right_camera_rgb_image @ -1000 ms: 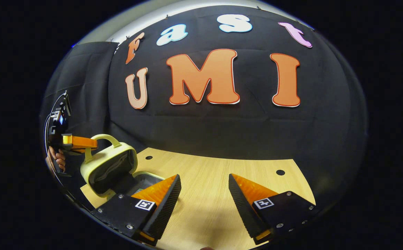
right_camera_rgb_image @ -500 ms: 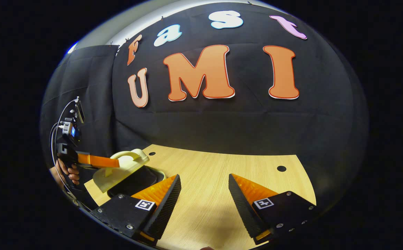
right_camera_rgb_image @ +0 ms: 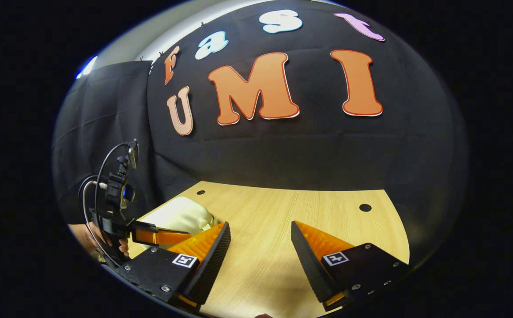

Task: First open the suitcase, pack the skin care products into it, and then close the suitcase.

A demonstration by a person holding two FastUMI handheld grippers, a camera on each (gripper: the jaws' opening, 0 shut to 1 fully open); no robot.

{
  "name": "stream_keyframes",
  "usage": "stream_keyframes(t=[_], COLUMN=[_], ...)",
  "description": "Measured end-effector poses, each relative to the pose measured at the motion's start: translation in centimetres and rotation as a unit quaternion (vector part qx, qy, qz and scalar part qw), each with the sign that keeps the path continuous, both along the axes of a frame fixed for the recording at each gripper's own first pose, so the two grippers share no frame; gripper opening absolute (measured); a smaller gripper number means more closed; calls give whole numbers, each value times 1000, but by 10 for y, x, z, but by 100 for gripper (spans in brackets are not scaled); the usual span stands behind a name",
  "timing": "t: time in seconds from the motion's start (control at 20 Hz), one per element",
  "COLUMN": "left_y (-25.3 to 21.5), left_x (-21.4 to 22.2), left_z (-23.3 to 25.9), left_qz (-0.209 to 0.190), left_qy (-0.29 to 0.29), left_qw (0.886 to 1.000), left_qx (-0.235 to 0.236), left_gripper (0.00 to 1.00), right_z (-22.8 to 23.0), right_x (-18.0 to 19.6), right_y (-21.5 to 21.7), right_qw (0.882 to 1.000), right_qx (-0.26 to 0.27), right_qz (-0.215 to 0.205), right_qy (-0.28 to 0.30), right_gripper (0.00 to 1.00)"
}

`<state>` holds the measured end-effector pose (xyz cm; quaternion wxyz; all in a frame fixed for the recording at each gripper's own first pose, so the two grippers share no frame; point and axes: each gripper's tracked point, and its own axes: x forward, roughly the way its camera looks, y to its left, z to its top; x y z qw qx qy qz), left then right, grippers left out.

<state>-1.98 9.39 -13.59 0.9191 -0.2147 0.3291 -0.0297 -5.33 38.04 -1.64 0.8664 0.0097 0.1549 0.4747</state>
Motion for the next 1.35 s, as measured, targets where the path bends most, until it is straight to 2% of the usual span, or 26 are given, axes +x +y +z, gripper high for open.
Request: stream_keyframes(t=[0.05, 0.15, 0.2, 0.25, 0.4, 0.5, 0.6, 0.7, 0.85, 0.9, 0.95, 1.05, 1.1, 1.35], left_y=[-3, 5, 5, 1, -8, -12, -11, -5, 0, 2, -2, 0, 3, 10], left_x=[5, 5, 4, 4, 7, 10, 14, 11, -2, -6, -9, -7, -6, 0], left_z=[3, 22, 34, 46, 90, 122, 147, 170, 200, 205, 205, 207, 208, 197], left_qz=[3, 16, 17, 14, 15, 27, 48, 75, 109, 113, 109, 106, 107, 131], left_qy=[-8, -34, -52, -66, -112, -146, -184, -229, -312, -322, -322, -312, -310, -288], left_qw=[1000, 998, 997, 995, 986, 978, 966, 948, 908, 900, 899, 903, 905, 912], left_qx=[12, 46, 60, 72, 119, 150, 178, 207, 255, 269, 278, 277, 271, 260], left_gripper=[22, 51, 59, 61, 84, 87, 96, 97, 96, 94, 94, 96, 94, 95], right_z=[1, 6, 13, 20, 39, 53, 68, 86, 104, 106, 107, 105, 106, 100], right_x=[2, 7, 11, 15, 23, 22, 20, 17, 10, 7, 2, -3, -6, -2], right_y=[-2, -7, -9, -10, -16, -19, -19, -21, -22, -21, -20, -18, -18, -26], right_qw=[1000, 1000, 1000, 999, 996, 994, 990, 984, 975, 973, 971, 970, 970, 970], right_qx=[-1, 3, 9, 14, 29, 39, 51, 63, 75, 78, 79, 77, 77, 69], right_qz=[-2, -6, -12, -21, -41, -49, -53, -57, -64, -63, -57, -50, -49, -64], right_qy=[-3, -13, -21, -32, -73, -94, -118, -154, -199, -209, -217, -224, -223, -225], right_gripper=[88, 88, 88, 88, 88, 88, 88, 89, 88, 88, 88, 88, 88, 90])
